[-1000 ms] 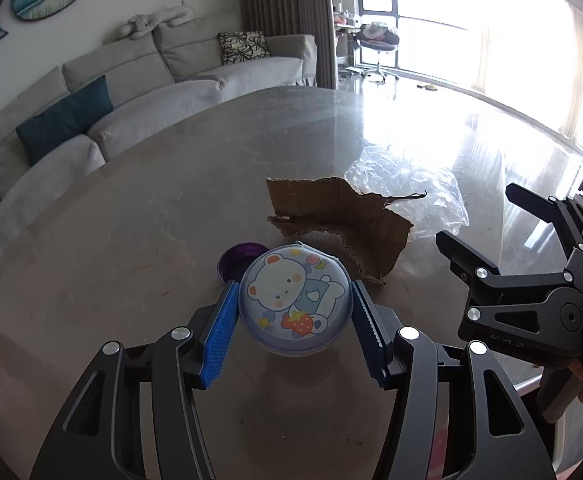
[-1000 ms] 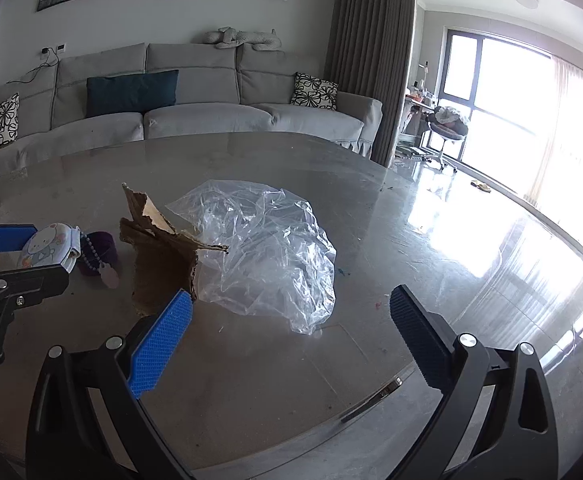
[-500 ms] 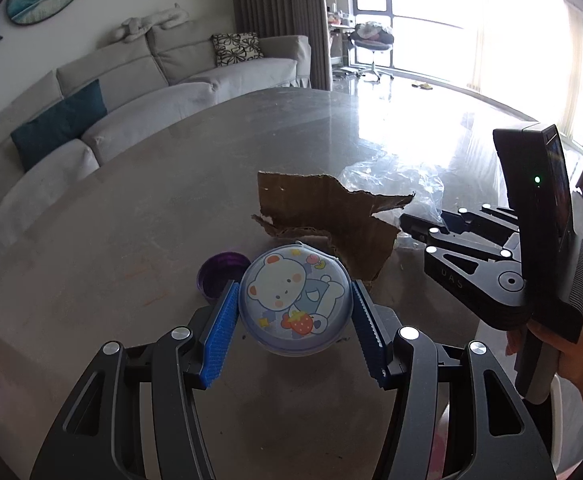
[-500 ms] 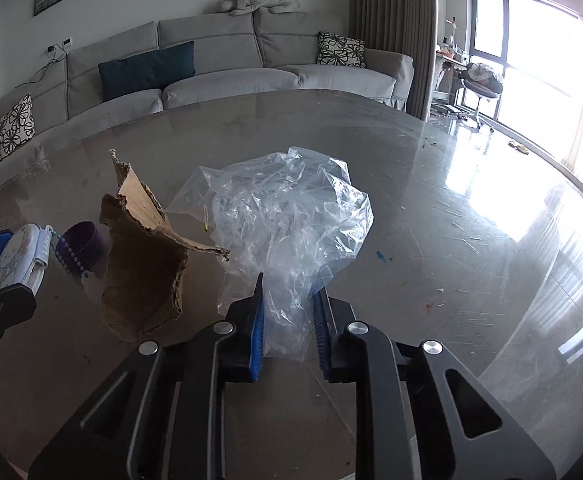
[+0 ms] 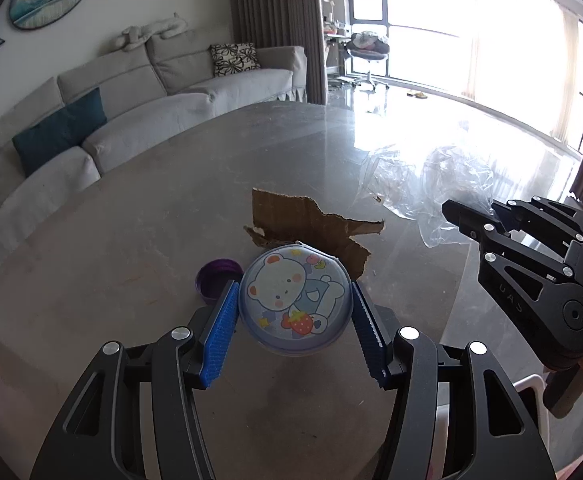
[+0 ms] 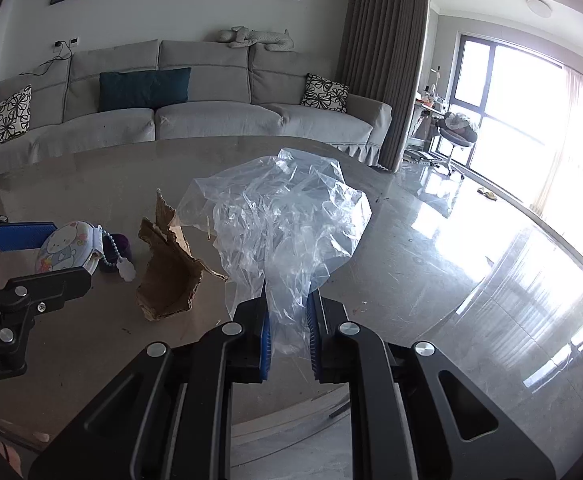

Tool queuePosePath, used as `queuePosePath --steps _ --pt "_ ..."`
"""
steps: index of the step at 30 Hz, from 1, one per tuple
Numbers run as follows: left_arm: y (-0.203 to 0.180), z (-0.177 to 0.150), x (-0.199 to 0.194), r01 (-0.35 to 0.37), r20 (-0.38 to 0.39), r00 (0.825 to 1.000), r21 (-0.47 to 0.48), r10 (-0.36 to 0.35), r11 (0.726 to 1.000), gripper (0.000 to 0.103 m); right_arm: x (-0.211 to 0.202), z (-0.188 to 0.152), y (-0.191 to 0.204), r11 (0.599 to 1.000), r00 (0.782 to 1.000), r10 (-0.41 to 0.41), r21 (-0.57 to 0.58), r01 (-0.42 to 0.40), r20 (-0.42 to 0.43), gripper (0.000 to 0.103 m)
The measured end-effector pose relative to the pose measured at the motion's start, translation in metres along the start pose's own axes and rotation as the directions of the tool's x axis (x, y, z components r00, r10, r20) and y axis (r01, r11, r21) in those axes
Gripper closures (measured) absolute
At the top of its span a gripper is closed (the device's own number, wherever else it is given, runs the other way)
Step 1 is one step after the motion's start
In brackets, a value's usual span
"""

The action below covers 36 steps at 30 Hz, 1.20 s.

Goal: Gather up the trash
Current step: 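Grasp the clear plastic bag with the right gripper while the left holds the tin lid, then carry the tin lid and plastic bag to the white bin and open the left gripper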

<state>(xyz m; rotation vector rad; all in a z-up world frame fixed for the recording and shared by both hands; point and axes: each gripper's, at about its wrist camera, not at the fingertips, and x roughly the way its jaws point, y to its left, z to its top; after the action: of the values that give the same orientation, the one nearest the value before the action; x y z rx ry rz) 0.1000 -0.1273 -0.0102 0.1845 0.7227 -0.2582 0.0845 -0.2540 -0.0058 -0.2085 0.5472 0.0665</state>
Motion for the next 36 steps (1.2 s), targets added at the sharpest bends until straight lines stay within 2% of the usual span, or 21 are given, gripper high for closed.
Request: queuePosePath --steps 10,17,23,29,36 --pt "-0.035 -0.012 -0.045 0.058 0.035 0.998 0.035 -0.059 0.998 0.046 -0.083 -0.009 -0.006 0.999 0.998 -0.005 0.034 0.003 0.061 0.087" --pt "-0.073 -0.040 -0.077 0.127 0.025 0.991 0.090 -0.130 0.988 0.046 -0.124 -0.043 -0.016 0.996 0.999 -0.038 0.082 0.036 0.024 0.087" --pt "-0.116 -0.081 -0.096 0.196 -0.019 0.981 0.133 -0.195 0.972 0.046 -0.158 -0.083 -0.023 0.986 0.997 -0.073 0.148 0.076 -0.027 0.087" --pt "-0.160 -0.111 -0.106 0.257 -0.066 0.966 0.177 -0.249 0.950 0.046 -0.181 -0.123 -0.025 0.976 0.990 -0.108 0.179 0.122 -0.087 0.087" --pt "-0.198 -0.133 -0.108 0.299 -0.118 0.953 0.216 -0.280 0.929 0.046 -0.196 -0.143 -0.034 0.963 0.984 -0.144 0.213 0.163 -0.101 0.087"
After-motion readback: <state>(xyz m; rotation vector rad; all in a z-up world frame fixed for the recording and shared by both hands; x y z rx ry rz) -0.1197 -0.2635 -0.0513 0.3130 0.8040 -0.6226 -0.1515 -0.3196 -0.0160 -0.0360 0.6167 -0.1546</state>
